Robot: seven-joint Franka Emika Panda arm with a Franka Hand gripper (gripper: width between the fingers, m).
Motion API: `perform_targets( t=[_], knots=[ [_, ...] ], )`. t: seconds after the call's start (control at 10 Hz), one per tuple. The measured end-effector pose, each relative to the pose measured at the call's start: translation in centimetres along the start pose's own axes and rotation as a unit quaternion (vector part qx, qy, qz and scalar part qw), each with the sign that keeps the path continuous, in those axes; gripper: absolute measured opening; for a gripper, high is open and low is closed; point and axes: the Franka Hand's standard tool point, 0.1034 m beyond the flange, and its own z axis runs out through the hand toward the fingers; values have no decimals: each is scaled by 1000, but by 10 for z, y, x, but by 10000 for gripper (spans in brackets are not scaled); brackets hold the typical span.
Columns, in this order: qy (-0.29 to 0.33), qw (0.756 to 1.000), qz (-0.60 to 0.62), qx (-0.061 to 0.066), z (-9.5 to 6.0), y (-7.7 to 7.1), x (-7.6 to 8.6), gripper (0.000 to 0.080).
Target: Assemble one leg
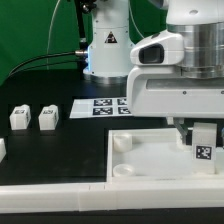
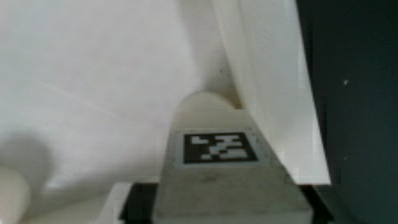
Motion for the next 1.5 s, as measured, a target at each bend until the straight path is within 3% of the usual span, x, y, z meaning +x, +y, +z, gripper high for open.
perform_targets(
  t=[0.3,0.6,0.9,1.1,1.2,1.3,1.4,1.5],
  knots=[
    [-3,983,186,5,0,1,1,290],
    [-3,928,373,14,1,-2,0,291],
    [-9,856,516,20,1,-2,0,291],
    [-11,844,536,21,1,-3,0,291],
    [-11,847,531,21,1,-3,-1,472],
    [-10,862,506,21,1,-3,-1,587],
    [-10,864,503,21,1,-4,-1,587],
    [-9,875,484,20,2,-3,-1,637]
  ],
)
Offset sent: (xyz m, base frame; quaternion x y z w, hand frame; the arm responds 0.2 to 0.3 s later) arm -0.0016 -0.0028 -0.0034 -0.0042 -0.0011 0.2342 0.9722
